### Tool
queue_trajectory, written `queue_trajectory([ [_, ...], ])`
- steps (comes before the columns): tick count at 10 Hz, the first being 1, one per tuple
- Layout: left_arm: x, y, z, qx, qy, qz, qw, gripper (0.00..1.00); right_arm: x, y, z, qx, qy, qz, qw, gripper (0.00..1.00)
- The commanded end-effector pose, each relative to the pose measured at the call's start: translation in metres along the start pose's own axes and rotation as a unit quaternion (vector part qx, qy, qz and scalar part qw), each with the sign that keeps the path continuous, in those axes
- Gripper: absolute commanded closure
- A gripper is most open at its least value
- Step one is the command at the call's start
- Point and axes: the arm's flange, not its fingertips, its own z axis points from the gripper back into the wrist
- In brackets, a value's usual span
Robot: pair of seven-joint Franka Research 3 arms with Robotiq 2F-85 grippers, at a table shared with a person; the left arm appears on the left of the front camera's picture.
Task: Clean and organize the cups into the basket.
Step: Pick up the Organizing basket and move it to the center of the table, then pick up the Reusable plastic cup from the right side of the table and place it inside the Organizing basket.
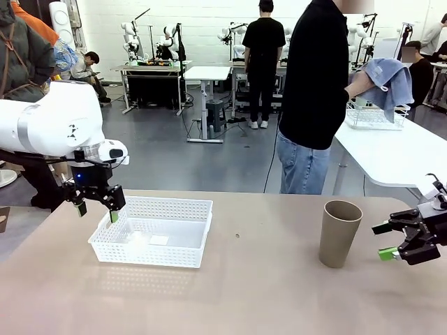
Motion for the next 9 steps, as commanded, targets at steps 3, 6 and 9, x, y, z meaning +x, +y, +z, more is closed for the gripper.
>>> queue_trajectory([
  [3, -0.023, 0.001, 0.0, -0.004, -0.001, -0.024, 1.0, 0.0, -0.017, -0.036, -0.024, 0.048, -0.084, 0.035, 0.995, 0.0],
  [6, -0.023, -0.002, -0.009, -0.012, 0.01, -0.021, 1.0, 0.0, -0.023, -0.06, -0.043, 0.068, -0.093, 0.041, 0.992, 0.0],
  [9, -0.02, -0.001, -0.006, 0.0, 0.009, -0.015, 1.0, 0.0, -0.027, -0.071, -0.045, 0.038, -0.09, 0.017, 0.995, 0.0],
])
